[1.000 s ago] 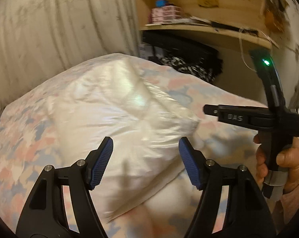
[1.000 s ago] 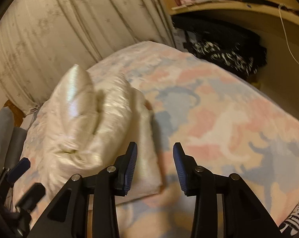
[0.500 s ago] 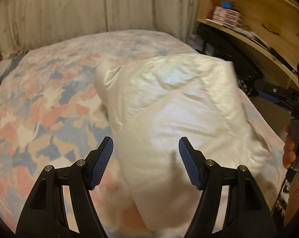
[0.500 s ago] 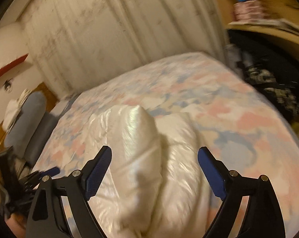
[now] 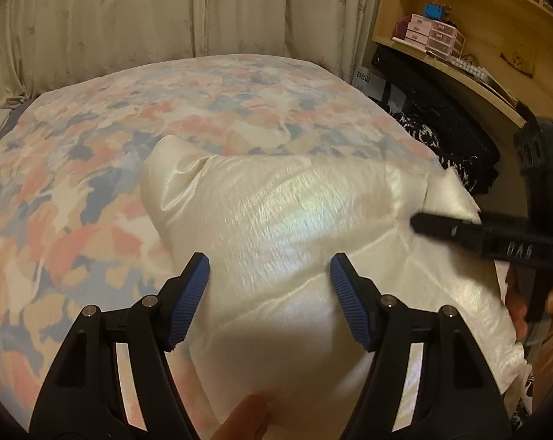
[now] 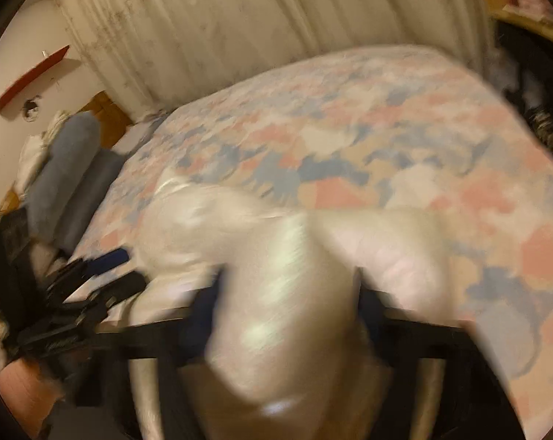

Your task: Fold large clothes

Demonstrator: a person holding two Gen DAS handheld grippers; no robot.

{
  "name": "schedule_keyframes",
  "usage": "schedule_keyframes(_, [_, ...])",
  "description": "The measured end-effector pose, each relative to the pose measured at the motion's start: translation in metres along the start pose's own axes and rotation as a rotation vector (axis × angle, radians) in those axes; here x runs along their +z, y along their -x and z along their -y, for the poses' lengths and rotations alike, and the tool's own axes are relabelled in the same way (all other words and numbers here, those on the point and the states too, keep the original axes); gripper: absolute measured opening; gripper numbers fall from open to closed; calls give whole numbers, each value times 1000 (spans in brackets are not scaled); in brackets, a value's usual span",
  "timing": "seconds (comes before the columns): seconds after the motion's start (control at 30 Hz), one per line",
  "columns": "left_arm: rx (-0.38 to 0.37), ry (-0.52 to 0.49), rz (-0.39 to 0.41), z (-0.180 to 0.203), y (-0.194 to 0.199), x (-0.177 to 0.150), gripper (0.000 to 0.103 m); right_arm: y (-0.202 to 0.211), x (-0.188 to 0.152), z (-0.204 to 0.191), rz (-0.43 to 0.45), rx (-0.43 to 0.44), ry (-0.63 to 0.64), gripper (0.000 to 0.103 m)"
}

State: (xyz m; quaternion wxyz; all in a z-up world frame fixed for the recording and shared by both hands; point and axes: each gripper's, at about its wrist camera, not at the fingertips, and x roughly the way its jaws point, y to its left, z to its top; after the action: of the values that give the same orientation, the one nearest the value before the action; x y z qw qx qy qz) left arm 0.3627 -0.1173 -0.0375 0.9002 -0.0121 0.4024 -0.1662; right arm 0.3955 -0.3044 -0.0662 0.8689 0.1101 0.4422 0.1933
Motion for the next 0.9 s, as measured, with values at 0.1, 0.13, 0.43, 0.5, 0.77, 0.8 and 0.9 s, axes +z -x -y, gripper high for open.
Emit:
schedule_keyframes(0.1, [-20, -8, 12, 9, -1, 5, 66, 8, -11, -2, 47, -53, 50, 28])
schedule_keyframes(0.13, [-29, -18, 18, 13, 0, 6, 66, 16, -15, -3, 71, -70, 54, 27])
schedule_keyframes(0.43, [28, -189, -9, 80, -21, -11, 66, 22, -80, 44, 118, -126, -114, 26])
schedule_keyframes(0.5, [54, -230, -5, 92, -26, -14, 66, 15, -84, 53, 122, -117, -132, 26])
schedule_keyframes(0.77, [75, -224, -39, 94, -52, -20, 70, -15, -86, 72, 125, -85, -156, 29])
schedule_keyframes(0.8, [75, -219, -44, 92, -56, -20, 70, -18, -85, 73, 127, -81, -158, 29])
schedule_keyframes(0.9, [90, -227, -44, 91, -64, -22, 73, -29, -82, 78, 123, -64, -168, 30])
